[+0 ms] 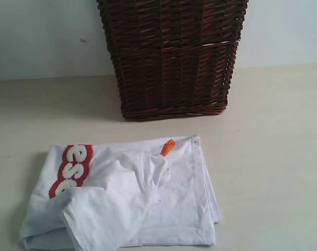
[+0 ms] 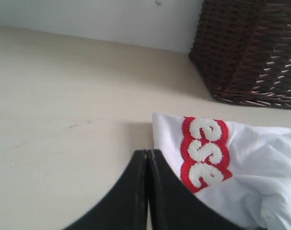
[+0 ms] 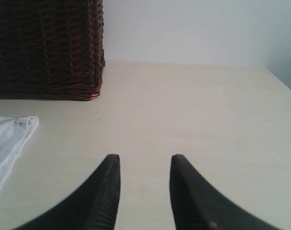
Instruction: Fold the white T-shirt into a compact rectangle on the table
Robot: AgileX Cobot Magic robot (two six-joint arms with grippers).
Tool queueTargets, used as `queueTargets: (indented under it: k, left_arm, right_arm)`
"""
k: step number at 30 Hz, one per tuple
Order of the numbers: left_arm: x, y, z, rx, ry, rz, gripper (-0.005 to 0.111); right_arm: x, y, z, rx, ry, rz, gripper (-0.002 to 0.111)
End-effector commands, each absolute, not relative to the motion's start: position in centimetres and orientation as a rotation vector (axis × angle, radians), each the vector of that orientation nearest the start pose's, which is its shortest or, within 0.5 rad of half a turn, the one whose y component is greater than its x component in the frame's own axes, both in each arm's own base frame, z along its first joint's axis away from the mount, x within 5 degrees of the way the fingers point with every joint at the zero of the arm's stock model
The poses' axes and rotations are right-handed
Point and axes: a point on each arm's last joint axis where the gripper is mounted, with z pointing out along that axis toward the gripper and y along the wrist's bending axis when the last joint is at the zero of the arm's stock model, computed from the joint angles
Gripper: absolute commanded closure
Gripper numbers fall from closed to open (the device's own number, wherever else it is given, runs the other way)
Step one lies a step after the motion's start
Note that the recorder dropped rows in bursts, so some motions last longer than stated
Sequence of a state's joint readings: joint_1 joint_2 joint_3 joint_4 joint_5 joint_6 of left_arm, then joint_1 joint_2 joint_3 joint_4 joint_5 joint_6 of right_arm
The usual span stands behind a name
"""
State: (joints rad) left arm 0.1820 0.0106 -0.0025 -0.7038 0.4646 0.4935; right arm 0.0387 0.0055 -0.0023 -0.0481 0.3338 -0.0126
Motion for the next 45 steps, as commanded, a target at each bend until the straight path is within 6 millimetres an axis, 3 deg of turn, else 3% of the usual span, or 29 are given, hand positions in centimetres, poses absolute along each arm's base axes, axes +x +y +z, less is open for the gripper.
queueTargets:
  k: [1, 4, 11, 15, 28, 30, 31, 32, 33, 34, 35, 36, 37, 38, 39, 40, 42, 45]
  left_arm:
    - [5.7, -1.2, 19.0, -0.245, 1.736, -0.296, 0.107]
    - [5.8, -0.5, 19.4, -0.256, 1.692, -0.223, 0.107]
    - [5.5, -0.2, 18.3, -0.239, 1.819, -0.192, 0.107]
    - [5.5, -0.2, 18.2, -0.087, 1.835, -0.083, 0.107]
    - [5.6, -0.2, 18.3, -0.089, 1.828, -0.081, 0.107]
    - [5.6, -0.2, 18.3, -0.089, 1.828, -0.081, 0.107]
    - [5.5, -0.2, 18.3, -0.089, 1.83, -0.081, 0.107]
    - [5.5, -0.2, 18.3, -0.091, 1.83, -0.079, 0.107]
    - [5.5, -0.2, 18.3, -0.091, 1.83, -0.079, 0.107]
    - [5.5, -0.2, 18.3, -0.091, 1.83, -0.079, 0.107]
    - [5.5, -0.2, 18.3, -0.091, 1.83, -0.079, 0.107]
    - [5.5, -0.2, 18.3, -0.091, 1.83, -0.079, 0.107]
    - [5.5, -0.2, 18.3, -0.091, 1.83, -0.079, 0.107]
    - [5.5, -0.2, 18.3, -0.091, 1.83, -0.079, 0.107]
    - [5.5, -0.2, 18.3, -0.091, 1.83, -0.079, 0.107]
    - [5.5, -0.2, 18.3, -0.091, 1.83, -0.079, 0.107]
    - [5.5, -0.2, 18.3, -0.091, 1.83, -0.079, 0.107]
    - [5.5, -0.2, 18.3, -0.091, 1.83, -0.079, 0.107]
  right_arm:
    - [5.4, 0.0, 18.4, -0.077, 1.809, -0.034, 0.073]
    - [5.4, 0.0, 18.4, -0.077, 1.809, -0.034, 0.073]
    - [5.4, 0.0, 18.4, -0.077, 1.809, -0.034, 0.073]
    - [5.4, 0.0, 18.4, -0.077, 1.809, -0.034, 0.073]
    - [5.7, 0.1, 18.3, -0.081, 1.847, -0.032, 0.073]
    - [6.6, 0.2, 19.9, -0.025, 1.901, 0.023, 0.073]
    - [8.5, 0.6, 21.9, 0.095, 2.014, 0.143, 0.073]
    - [9.7, 0.6, 23.1, 0.109, 2.063, 0.155, 0.073]
    - [12.7, 0.7, 24.3, 0.043, 2.261, 0.097, 0.073]
    - [14.4, 0.8, 24.4, 0.03, 2.337, 0.086, 0.073]
    - [17.7, 1.0, 25.3, 0.086, 2.45, 0.126, 0.073]
    - [19.1, 1.3, 25.7, 0.108, 2.505, 0.158, 0.073]
    - [21.6, 1.8, 25.8, -0.026, 2.579, 0.18, 0.073]
    - [23.3, 3.4, 25.2, -0.171, 2.652, 0.388, 0.073]
    - [23.7, 4.4, 24.6, -0.317, 2.687, 0.53, 0.073]
    - [23.6, 6.2, 23.2, -0.611, 2.713, 0.841, 0.073]
    - [22.9, 8.9, 20.9, -1.074, 2.639, 1.068, 0.073]
    - [22.6, 12.8, 18.9, -1.364, 2.487, 0.967, 0.073]
